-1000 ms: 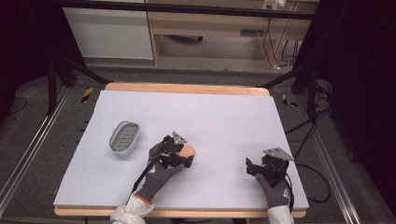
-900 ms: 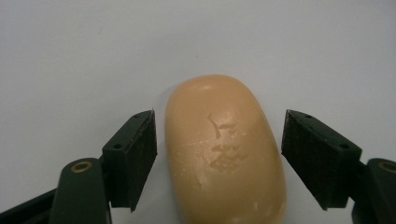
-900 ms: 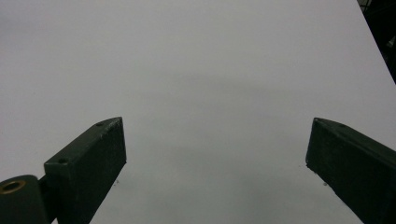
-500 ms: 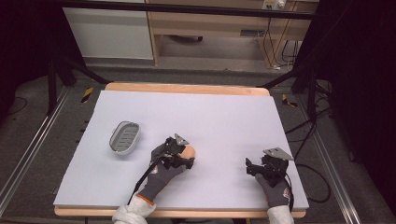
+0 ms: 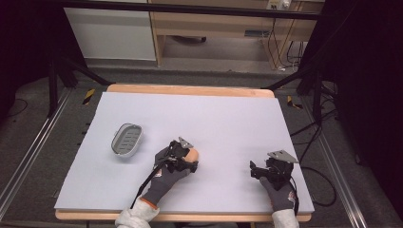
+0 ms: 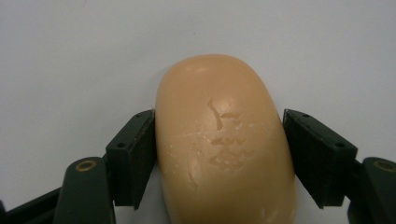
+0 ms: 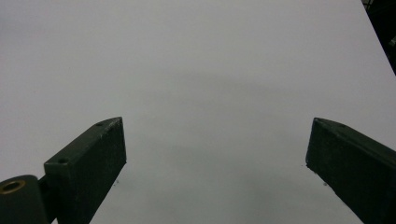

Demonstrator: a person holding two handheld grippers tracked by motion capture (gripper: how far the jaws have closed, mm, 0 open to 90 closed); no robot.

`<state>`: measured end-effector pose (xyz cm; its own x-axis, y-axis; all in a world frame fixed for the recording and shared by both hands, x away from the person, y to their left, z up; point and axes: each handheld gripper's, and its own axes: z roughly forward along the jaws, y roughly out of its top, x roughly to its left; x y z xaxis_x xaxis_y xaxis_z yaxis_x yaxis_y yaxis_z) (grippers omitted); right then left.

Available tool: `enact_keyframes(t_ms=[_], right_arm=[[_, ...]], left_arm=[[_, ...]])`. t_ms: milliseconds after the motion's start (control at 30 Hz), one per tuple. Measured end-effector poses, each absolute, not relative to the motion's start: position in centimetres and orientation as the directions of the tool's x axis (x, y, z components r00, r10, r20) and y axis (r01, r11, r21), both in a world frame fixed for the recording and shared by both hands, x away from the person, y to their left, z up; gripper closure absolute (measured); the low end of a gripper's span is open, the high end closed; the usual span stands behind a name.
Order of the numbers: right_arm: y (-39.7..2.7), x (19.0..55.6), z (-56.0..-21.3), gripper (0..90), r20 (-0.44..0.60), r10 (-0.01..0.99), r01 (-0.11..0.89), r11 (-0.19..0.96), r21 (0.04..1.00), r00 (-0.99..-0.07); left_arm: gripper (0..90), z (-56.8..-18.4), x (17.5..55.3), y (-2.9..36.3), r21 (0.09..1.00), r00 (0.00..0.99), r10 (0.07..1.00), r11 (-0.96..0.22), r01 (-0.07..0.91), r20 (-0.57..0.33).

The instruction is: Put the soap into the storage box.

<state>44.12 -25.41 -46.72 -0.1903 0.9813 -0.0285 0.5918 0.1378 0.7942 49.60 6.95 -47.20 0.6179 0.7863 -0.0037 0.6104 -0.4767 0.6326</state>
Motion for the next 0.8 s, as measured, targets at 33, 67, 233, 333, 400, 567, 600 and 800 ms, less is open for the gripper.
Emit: enact_keyframes(t_ms=[33,67,233,333,400,567,600,800], right_arm=[[-25.42,44.13,-46.73,5.3,-0.029,0.981,0.591,0.139,0.794,-0.192],[-25.4,44.12,-46.72,5.3,-0.028,0.981,0.592,0.138,0.794,-0.191],[-25.36,44.13,-46.73,5.3,-0.029,0.981,0.592,0.14,0.794,-0.192],[-25.36,44.12,-46.72,5.3,-0.028,0.981,0.592,0.137,0.794,-0.19],[-25.37,44.12,-46.71,5.3,-0.028,0.981,0.592,0.137,0.794,-0.19],[-25.39,44.13,-46.72,5.3,-0.028,0.981,0.593,0.138,0.793,-0.19],[-25.4,44.12,-46.71,5.3,-0.027,0.981,0.593,0.137,0.793,-0.19],[-25.43,44.13,-46.71,5.3,-0.03,0.981,0.592,0.139,0.794,-0.19]], left_arm=[[28.2,-47.2,49.61,6.96,0.633,0.617,0.787,-0.475,0.611,-0.005],[28.5,-47.2,49.61,6.97,0.632,0.616,0.788,-0.475,0.612,-0.005],[29.5,-47.16,49.71,6.91,0.628,0.614,0.789,-0.474,0.617,-0.008],[29.8,-47.09,49.78,6.92,0.621,0.616,0.788,-0.478,0.621,-0.009],[30.0,-47.08,49.78,6.93,0.622,0.614,0.789,-0.475,0.623,-0.013],[30.3,-47.06,49.79,7.13,0.626,0.618,0.786,-0.472,0.621,-0.02],[30.4,-47.02,49.79,7.22,0.625,0.619,0.785,-0.471,0.622,-0.025],[30.5,-46.49,49.52,7.78,0.638,0.622,0.783,-0.462,0.616,-0.034]])
